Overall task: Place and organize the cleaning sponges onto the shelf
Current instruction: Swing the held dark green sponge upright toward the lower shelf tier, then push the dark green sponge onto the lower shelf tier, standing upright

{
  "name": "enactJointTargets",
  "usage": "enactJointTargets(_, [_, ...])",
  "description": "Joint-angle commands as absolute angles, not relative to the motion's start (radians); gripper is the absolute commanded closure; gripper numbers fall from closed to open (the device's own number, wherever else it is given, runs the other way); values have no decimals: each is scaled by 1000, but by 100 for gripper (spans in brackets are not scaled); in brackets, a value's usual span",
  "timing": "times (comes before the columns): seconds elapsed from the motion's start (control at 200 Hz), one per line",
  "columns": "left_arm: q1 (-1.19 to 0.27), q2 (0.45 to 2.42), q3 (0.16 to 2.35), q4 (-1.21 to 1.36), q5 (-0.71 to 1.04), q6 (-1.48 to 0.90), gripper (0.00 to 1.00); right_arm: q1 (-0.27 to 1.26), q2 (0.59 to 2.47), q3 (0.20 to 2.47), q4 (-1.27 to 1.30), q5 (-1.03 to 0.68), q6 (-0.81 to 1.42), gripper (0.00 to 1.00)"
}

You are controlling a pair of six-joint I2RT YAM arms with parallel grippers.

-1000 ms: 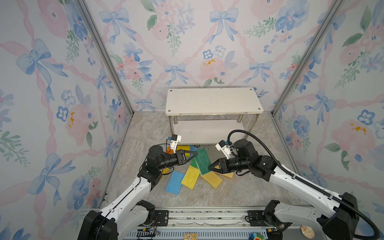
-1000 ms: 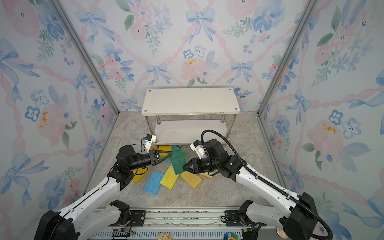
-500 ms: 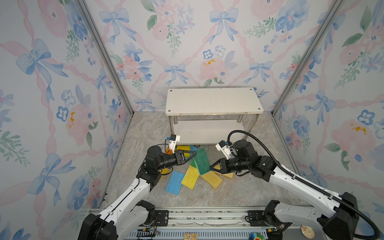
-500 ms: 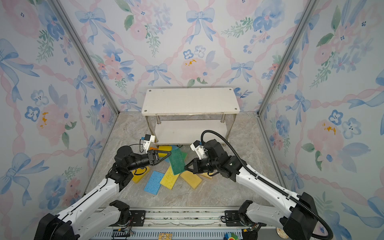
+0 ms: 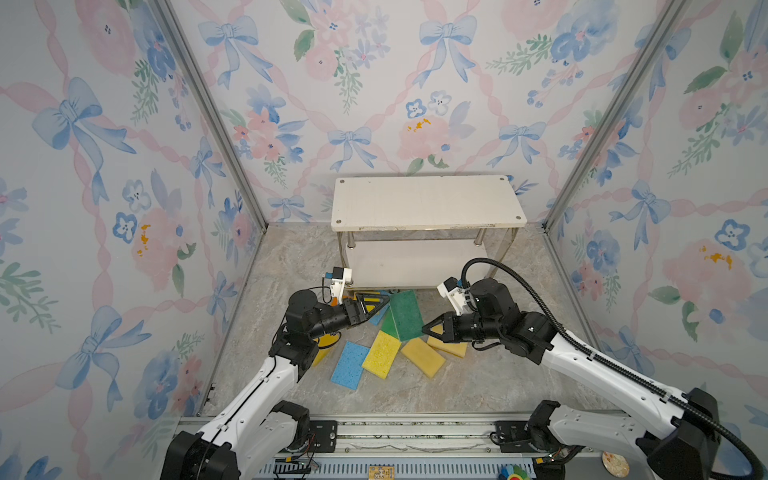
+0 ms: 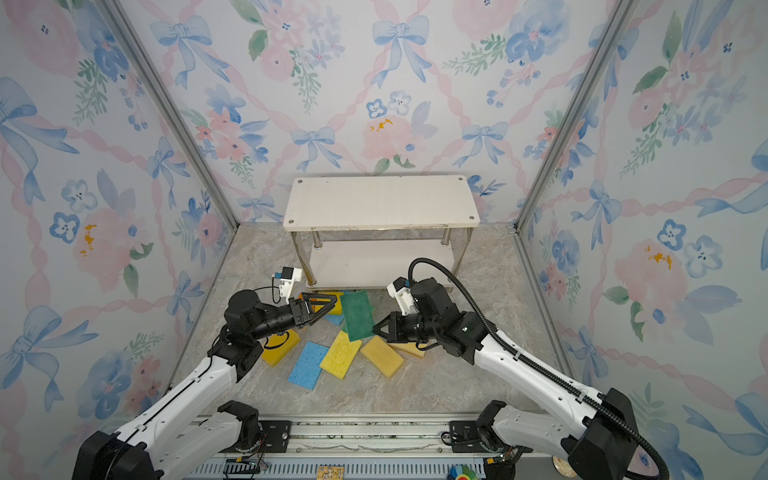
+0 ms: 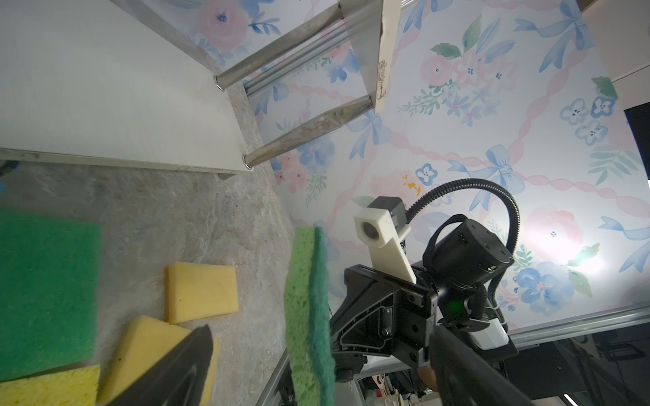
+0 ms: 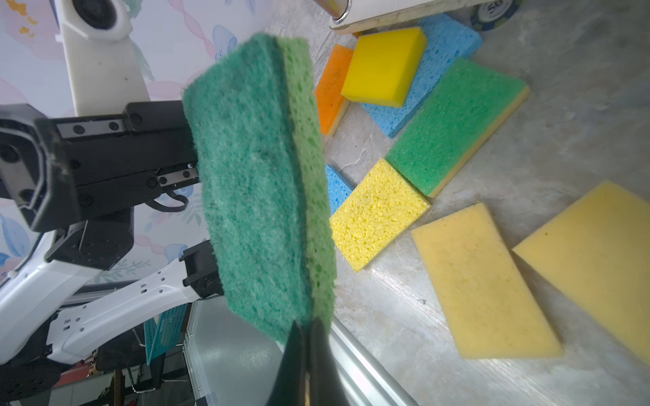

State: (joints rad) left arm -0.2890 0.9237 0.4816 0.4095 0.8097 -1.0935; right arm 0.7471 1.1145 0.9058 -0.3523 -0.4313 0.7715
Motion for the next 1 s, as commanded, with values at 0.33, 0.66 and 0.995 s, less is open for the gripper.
enactJointTargets(0.33, [-266, 615, 570, -261, 245, -702, 2, 707, 1385, 944, 1, -338, 946, 100])
enactJointTargets(0.66, [-269, 607, 637, -419, 237, -566, 2, 700, 1707, 1133, 124, -410, 953, 100])
enactJointTargets(0.995, [-279, 607, 619, -433, 199, -559, 2, 684, 1923, 1299, 153, -447, 965, 100])
